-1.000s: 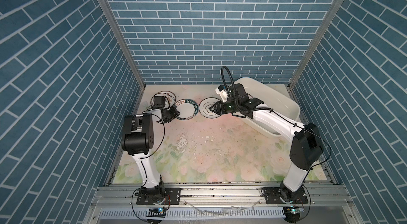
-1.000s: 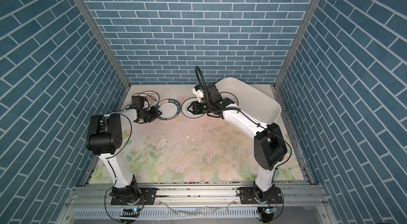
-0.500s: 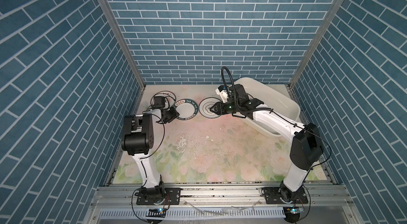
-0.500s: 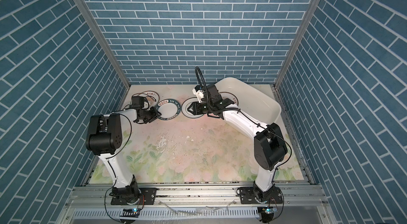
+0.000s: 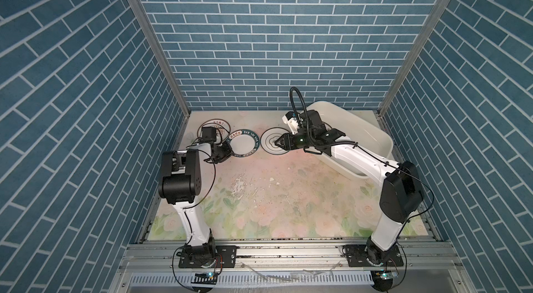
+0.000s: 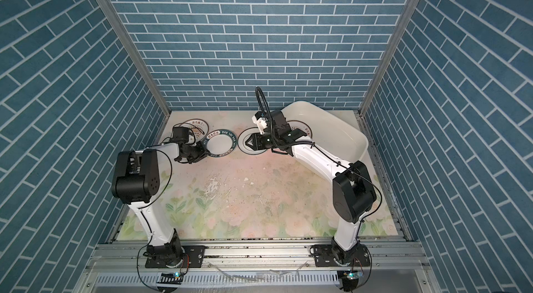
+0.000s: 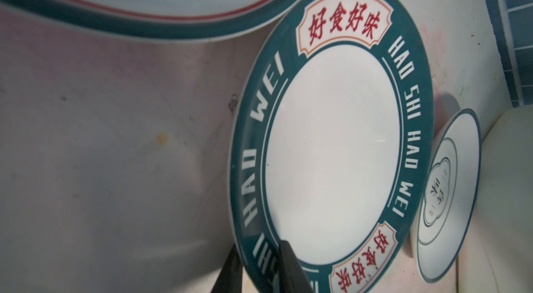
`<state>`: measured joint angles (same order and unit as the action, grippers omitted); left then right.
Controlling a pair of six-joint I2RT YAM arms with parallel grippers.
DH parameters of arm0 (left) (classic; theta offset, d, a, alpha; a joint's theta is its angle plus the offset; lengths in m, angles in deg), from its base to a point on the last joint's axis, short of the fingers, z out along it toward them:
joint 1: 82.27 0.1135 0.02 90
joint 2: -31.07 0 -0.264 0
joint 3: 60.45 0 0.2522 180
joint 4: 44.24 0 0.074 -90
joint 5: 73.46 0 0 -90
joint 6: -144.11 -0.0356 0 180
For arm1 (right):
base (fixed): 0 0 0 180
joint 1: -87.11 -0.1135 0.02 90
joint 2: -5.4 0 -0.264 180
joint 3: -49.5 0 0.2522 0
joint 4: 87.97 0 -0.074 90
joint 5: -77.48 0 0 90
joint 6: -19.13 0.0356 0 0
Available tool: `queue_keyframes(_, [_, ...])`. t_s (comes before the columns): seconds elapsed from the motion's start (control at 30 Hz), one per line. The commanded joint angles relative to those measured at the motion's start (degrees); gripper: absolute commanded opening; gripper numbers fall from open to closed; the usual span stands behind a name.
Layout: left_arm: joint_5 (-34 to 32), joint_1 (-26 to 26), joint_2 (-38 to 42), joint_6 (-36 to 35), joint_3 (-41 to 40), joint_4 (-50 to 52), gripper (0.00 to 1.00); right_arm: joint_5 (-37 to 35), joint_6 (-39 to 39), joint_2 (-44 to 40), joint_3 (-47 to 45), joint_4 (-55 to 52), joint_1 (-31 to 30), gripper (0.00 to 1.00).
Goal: Place the plates into the plastic bin on the countertop
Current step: Move the plate at the center of the table.
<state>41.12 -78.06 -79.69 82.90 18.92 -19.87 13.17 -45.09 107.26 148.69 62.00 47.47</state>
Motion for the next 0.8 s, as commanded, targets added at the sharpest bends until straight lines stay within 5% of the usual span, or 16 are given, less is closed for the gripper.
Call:
queue_keyframes(0.0, [-1.2,0.1,2.0,0.0,-1.7,3.1,0.24,0.1,1.6,-1.9,-0.4,1.1,0.1,0.37])
queue_keyframes(0.77, [-3.0,0.1,11.9,-1.4,-12.7,5.2,0.24,0.4,1.6,-2.5,-0.8,1.2,0.0,0.37])
